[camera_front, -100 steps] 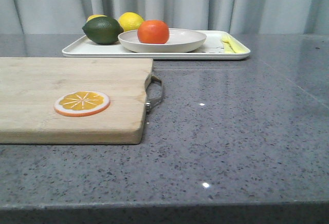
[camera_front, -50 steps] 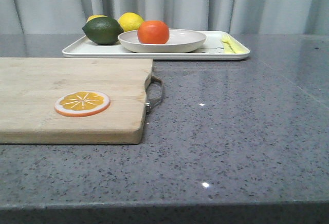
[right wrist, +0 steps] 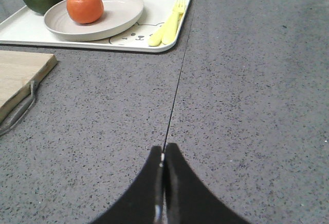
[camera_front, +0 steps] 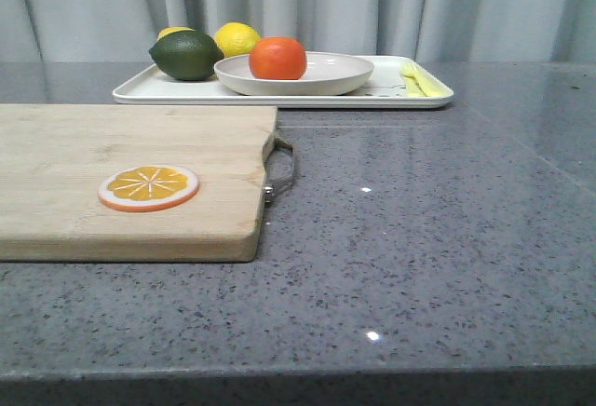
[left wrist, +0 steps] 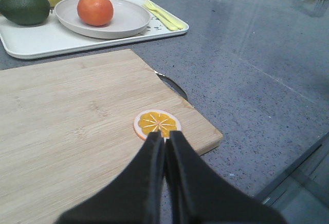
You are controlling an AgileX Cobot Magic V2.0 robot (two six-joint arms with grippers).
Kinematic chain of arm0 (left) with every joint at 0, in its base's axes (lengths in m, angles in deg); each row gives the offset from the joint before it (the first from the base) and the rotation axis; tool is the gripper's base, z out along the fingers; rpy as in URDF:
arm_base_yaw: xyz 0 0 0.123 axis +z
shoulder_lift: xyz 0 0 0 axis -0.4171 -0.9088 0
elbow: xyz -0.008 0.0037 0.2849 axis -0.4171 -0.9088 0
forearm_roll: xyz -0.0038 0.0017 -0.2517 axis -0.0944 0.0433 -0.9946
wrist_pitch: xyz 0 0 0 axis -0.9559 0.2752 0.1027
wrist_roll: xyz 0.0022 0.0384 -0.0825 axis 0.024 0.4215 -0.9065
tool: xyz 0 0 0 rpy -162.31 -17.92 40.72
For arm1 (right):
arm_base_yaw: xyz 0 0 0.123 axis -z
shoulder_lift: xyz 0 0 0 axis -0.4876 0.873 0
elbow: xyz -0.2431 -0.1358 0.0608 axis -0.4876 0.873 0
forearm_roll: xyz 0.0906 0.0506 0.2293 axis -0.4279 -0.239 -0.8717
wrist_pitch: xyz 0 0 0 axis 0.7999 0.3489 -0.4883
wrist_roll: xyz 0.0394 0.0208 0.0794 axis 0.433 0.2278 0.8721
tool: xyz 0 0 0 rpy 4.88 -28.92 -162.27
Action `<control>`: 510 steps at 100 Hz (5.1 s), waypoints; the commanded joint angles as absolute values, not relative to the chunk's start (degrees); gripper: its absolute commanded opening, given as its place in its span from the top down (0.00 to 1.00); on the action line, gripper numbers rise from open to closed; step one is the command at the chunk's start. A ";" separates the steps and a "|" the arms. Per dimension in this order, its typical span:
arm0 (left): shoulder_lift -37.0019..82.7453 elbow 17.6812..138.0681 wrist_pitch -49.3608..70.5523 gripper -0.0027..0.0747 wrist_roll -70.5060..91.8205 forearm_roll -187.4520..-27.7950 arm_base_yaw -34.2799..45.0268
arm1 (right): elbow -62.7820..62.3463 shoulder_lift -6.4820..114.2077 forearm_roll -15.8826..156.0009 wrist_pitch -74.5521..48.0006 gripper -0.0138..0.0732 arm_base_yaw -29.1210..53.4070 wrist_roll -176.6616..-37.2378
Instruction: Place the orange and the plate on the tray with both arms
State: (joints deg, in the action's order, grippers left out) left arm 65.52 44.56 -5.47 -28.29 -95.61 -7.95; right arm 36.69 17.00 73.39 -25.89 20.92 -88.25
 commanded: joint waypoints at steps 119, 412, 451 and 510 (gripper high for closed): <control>65.81 40.34 13.79 0.99 -28.41 -93.23 -1.17 | 35.23 17.17 73.32 -21.15 0.92 21.11 -88.93; 82.39 19.13 21.64 0.99 -28.31 -88.09 25.63 | 40.40 14.19 74.53 -16.44 0.92 21.96 -88.93; 82.39 19.13 21.64 0.99 -28.31 -88.09 25.63 | 50.17 5.36 86.98 0.65 0.92 30.68 -81.63; 82.39 19.13 21.74 0.99 -28.31 -88.19 25.63 | 61.80 -6.32 89.46 1.32 0.92 32.65 -77.93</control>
